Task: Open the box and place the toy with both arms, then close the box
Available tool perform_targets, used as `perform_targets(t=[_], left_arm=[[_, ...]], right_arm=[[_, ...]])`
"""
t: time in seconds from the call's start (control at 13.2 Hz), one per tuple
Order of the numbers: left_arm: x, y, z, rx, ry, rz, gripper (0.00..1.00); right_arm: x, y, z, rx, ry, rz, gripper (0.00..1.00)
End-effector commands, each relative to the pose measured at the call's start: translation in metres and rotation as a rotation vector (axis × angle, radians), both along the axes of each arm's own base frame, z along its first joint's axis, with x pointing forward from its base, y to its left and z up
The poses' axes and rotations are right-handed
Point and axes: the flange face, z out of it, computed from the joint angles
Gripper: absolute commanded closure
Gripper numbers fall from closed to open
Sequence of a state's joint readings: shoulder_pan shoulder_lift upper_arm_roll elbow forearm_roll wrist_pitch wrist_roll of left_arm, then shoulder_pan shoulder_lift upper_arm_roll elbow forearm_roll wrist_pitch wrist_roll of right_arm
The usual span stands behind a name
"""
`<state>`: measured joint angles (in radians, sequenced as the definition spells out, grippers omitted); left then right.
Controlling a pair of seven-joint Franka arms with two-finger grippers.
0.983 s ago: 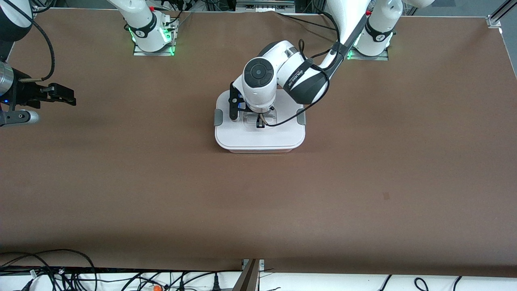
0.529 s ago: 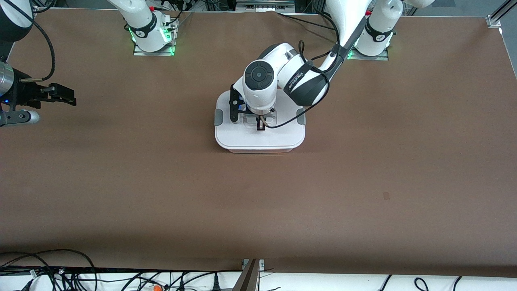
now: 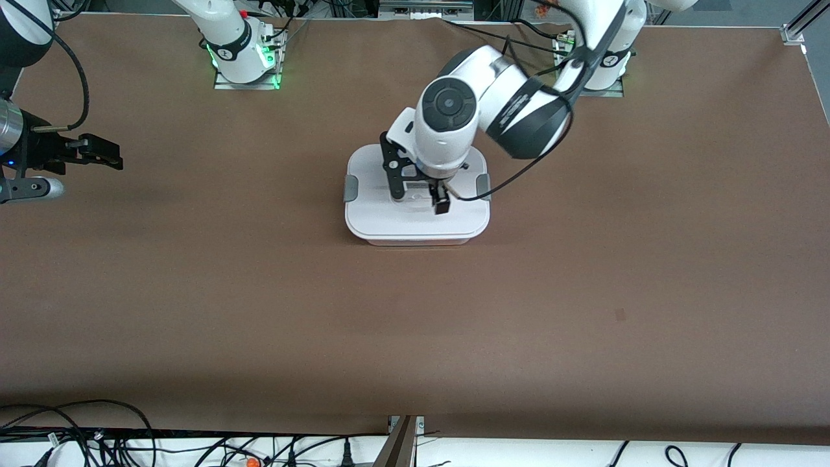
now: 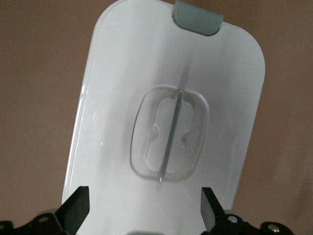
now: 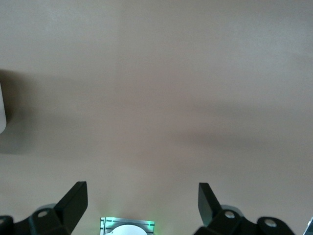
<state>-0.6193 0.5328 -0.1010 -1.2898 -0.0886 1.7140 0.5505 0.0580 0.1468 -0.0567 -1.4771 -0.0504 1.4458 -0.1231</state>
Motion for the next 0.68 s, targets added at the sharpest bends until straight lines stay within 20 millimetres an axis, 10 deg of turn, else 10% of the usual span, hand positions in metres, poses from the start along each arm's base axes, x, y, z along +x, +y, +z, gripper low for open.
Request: perform_targets(t=[0.0,0.38,0.61], left_arm=[[0.009,0.051,0.043,0.037,0.033,0.187,0.00],[0.054,0.221,0.113,0.089,0.079,0.496,0.00],[0.036,0.268,0.149,0.226,0.085,0.751,0.00]], right_arm=[[-0.001,0.002,0.003,0.009,-0.012,0.006,0.00],[0.000,0.002,0.004,0.011,-0.018,0.014,0.00],[0.000,0.004,0.004,0.009,-0.019,0.017,0.00]])
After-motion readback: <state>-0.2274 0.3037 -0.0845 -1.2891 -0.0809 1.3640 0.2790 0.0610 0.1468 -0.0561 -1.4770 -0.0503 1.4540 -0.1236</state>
